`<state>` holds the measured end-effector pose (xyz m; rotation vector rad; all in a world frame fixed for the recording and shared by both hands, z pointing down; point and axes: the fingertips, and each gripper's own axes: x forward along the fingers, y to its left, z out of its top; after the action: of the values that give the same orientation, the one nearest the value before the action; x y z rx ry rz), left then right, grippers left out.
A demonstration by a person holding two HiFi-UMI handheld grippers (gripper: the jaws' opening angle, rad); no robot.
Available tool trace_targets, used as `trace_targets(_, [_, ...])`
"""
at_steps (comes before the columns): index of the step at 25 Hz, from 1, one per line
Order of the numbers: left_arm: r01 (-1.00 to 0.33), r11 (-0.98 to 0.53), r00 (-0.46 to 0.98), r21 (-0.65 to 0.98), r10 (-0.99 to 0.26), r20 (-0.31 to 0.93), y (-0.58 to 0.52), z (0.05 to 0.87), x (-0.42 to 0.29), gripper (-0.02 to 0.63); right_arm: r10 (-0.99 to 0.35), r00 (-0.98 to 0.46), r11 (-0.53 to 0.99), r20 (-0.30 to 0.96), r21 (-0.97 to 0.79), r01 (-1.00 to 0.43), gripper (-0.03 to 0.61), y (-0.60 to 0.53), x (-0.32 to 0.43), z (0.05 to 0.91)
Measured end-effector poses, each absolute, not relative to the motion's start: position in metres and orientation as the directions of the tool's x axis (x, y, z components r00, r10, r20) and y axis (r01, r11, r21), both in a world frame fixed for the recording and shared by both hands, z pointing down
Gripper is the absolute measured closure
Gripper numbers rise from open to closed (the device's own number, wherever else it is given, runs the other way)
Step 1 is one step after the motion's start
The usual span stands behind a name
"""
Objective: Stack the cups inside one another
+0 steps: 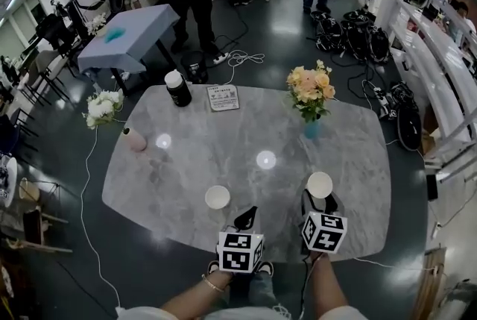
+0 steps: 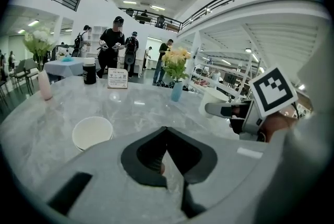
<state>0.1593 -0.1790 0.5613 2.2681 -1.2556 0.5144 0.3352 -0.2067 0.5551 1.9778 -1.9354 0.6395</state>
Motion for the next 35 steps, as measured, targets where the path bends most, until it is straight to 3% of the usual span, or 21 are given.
trace_targets(35, [-0.944, -0.22, 0.318, 0.244, -0.799, 0.511, -0.161, 0.544, 0.014, 0.617, -0.841, -0.213, 0.197, 0.497, -0.085, -0.977, 0.333, -0.218, 0.18, 0.529])
